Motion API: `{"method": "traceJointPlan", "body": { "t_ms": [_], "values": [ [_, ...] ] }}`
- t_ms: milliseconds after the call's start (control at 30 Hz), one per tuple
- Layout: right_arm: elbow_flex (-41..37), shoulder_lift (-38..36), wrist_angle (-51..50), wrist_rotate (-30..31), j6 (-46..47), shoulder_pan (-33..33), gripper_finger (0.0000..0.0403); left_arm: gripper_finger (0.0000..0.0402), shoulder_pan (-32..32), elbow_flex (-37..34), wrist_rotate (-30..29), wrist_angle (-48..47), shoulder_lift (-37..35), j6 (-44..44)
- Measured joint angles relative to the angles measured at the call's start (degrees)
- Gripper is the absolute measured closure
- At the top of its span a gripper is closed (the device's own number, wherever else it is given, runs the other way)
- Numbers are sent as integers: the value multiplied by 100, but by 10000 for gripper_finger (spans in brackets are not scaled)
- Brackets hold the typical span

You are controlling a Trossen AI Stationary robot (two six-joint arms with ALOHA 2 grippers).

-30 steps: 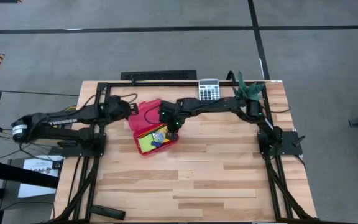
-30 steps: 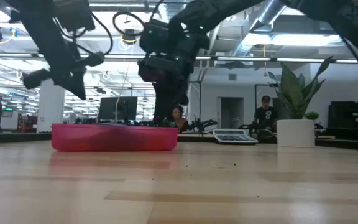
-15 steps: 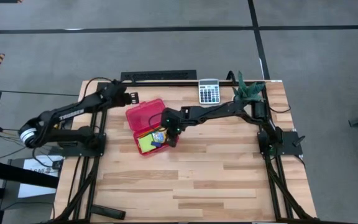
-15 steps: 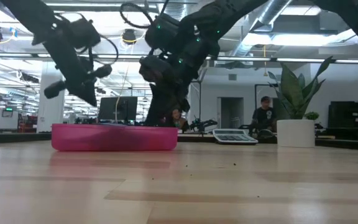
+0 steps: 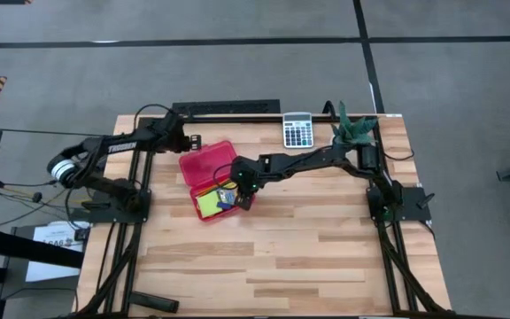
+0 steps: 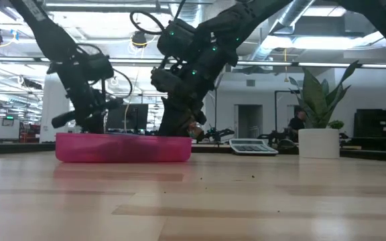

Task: Pack school essentials
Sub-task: Close the red supply box

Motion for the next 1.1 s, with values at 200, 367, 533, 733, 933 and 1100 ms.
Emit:
{"method": "traceJointPlan", "body": {
  "t_ms": [200,367,533,733,933,1100],
  "values": [
    [-50,0,104,-2,11,0,403,401,-36,1,738,233,498,-87],
    [-54,2,104,-23,11,-4,403,401,-36,21,1470,350,504,-314],
    [-58,5,97,42,-7,-4,403,401,-34,205,2146,318,425,-438],
    [-59,9,48,43,-24,-29,403,401,-109,335,3063,329,425,-774],
    [-80,33,-33,232,-68,-43,403,401,-348,528,4071,299,425,-976],
    [-413,24,350,260,-12,-93,403,401,-559,787,4664,341,414,-1136]
  ]
}}
